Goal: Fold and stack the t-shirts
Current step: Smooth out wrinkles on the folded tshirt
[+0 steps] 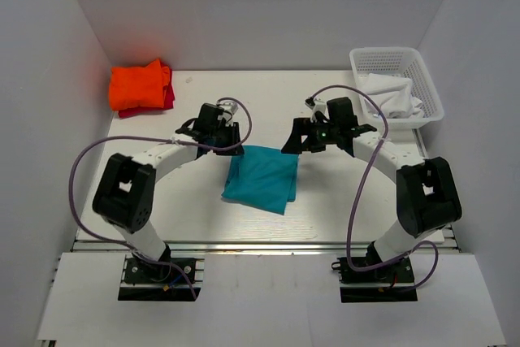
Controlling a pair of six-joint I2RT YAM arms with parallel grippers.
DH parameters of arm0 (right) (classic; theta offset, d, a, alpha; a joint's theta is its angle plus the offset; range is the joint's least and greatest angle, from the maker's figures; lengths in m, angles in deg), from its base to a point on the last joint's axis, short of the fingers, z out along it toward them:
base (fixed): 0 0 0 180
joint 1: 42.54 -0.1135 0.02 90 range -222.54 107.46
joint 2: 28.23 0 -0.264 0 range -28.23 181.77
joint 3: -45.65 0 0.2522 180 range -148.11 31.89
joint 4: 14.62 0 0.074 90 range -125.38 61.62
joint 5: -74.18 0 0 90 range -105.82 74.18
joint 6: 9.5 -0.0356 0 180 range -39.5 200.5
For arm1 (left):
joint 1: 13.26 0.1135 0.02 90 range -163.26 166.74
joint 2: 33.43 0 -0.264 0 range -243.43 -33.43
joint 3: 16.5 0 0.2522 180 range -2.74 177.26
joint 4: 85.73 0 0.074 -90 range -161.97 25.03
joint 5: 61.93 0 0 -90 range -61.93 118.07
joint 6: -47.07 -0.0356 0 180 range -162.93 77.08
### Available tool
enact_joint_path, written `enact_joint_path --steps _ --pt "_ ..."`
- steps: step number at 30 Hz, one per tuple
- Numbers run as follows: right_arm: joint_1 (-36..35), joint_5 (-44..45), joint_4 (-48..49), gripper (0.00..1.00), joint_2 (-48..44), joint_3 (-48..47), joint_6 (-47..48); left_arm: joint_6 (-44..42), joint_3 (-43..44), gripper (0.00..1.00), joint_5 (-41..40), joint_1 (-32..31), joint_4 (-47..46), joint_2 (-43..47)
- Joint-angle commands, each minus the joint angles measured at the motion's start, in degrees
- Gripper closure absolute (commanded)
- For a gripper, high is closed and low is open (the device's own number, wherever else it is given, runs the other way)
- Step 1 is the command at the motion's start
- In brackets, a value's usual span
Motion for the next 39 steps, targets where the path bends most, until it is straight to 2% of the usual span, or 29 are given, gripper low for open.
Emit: enact_joint_path --steps 1,3,6,7,8,10,13,15,16,17,20,21,31,34,39 --pt "0.3 4.5 -0.9 0.10 1.9 -0.9 0.0 -2.3 4.5 0.63 -2.1 0.2 1.1 -2.8" --pt "0.3 6.4 -0.6 0.10 3.4 -1.6 -0.3 -2.3 6.8 0.74 -3.3 0.2 1.1 -5.7" --pt "0.2 7.8 -0.4 0.10 6.1 -3.2 -1.1 -3.1 9.3 0.81 -3.8 0.2 1.6 -9.0" --pt "0.4 8.5 -0.5 0.13 7.2 -3.4 -1.3 -3.7 9.3 0.86 -3.1 0.2 1.6 -9.8" --pt "0.3 9.1 -0.4 0.14 8.4 -3.8 -1.5 -3.7 10.3 0.97 -2.6 0.2 1.6 -10.3" --pt "0.4 10.3 -0.5 0.24 10.3 -4.3 -2.5 -3.7 11.5 1.00 -2.6 0.2 1.6 -11.5" --pt "0.2 11.9 0.2 0.28 12.6 -4.5 -3.6 -3.7 11.5 1.00 -3.1 0.2 1.6 -11.5" --pt "0.0 12.8 1.0 0.35 14.0 -5.2 -3.7 -3.7 10.9 1.00 -3.1 0.2 1.6 -10.9" --pt "0.0 12.9 1.0 0.42 14.2 -5.8 -3.8 -3.7 10.2 1.00 -3.7 0.2 1.6 -10.1" --pt "0.0 12.5 1.1 0.61 14.5 -5.9 -3.9 -3.7 10.2 1.00 -3.7 0.2 1.1 -9.6" --pt "0.0 11.1 2.1 0.95 13.0 -5.9 -3.7 -3.7 9.1 1.00 -3.7 0.2 0.6 -6.8" --pt "-0.3 11.1 2.5 1.00 11.6 -5.6 -3.4 -3.7 8.4 1.00 -3.7 0.2 0.0 -5.7" --pt "-0.4 5.3 1.7 1.00 0.2 1.5 -2.5 -4.2 -0.2 1.00 -3.0 -0.8 -1.8 9.1" --pt "-0.4 4.9 2.1 1.00 -0.1 2.1 -2.8 -3.7 -1.2 1.00 -4.6 -0.2 -2.4 9.7" --pt "0.1 6.1 2.5 1.00 3.9 -0.5 -3.9 -3.7 2.4 1.00 -6.1 0.3 -3.1 2.0"
